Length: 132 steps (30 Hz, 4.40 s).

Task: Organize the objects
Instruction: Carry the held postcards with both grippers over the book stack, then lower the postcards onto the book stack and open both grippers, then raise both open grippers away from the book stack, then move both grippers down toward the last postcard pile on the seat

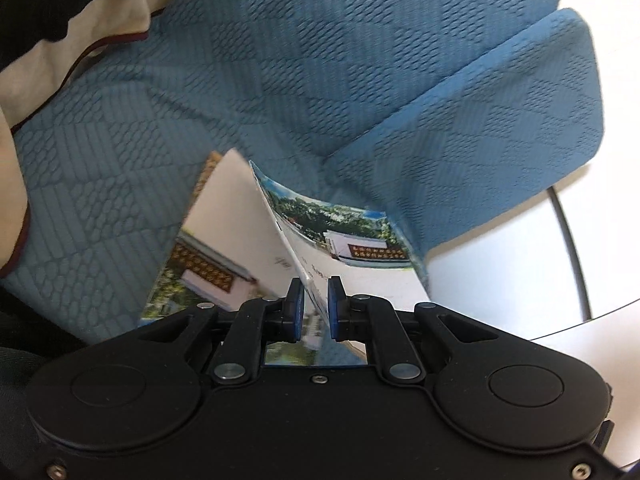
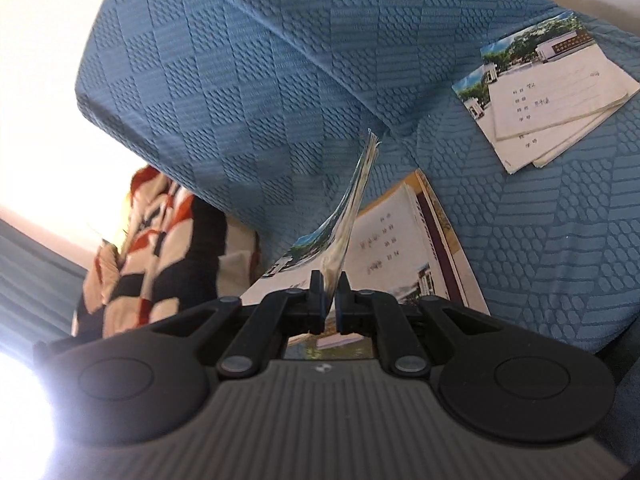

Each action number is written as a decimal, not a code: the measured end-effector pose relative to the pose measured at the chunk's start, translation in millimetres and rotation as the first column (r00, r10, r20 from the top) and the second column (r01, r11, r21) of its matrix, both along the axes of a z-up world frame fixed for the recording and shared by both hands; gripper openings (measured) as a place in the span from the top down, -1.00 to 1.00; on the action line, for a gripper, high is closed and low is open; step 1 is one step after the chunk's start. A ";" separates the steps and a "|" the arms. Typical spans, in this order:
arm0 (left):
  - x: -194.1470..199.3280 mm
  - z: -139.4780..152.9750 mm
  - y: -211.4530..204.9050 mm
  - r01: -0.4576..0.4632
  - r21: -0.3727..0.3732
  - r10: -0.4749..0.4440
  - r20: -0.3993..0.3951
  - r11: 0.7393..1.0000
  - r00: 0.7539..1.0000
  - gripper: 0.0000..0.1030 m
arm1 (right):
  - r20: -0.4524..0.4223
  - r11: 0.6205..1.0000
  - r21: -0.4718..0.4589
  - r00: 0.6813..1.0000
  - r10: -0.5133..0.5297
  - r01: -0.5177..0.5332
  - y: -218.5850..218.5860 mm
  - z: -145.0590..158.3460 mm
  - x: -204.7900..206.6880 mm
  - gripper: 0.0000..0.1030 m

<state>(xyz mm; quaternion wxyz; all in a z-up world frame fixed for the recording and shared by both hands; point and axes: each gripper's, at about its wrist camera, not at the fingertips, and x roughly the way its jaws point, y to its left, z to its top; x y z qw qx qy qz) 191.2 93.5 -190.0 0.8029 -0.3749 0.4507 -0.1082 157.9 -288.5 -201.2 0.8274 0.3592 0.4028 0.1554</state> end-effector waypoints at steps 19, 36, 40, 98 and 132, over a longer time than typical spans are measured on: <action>6.5 -50.2 -2.9 0.033 0.111 -0.018 -0.135 0.993 0.991 0.81 | -0.115 0.981 -0.189 0.993 0.031 -0.052 21.1 -50.4 -2.0 0.82; -39.0 17.0 -11.7 0.050 0.201 -0.045 -0.030 0.978 0.999 0.24 | -0.157 0.967 -0.235 0.986 0.058 -0.094 22.4 -17.1 -32.8 -0.19; -51.3 43.1 -22.4 0.054 0.219 -0.060 0.017 0.974 0.998 0.21 | -0.100 0.965 -0.249 0.993 0.063 -0.086 15.3 10.0 -43.3 -0.19; -118.0 143.0 -206.6 0.262 0.371 -0.362 0.233 0.891 0.902 -0.97 | 0.165 0.887 -0.432 0.981 -0.100 0.163 -136.0 90.8 -146.3 -0.71; -34.7 73.4 -284.1 0.320 0.349 -0.378 0.112 0.881 0.919 -0.97 | 0.097 0.892 -0.383 0.971 -0.219 0.240 -206.3 37.2 -87.1 -0.71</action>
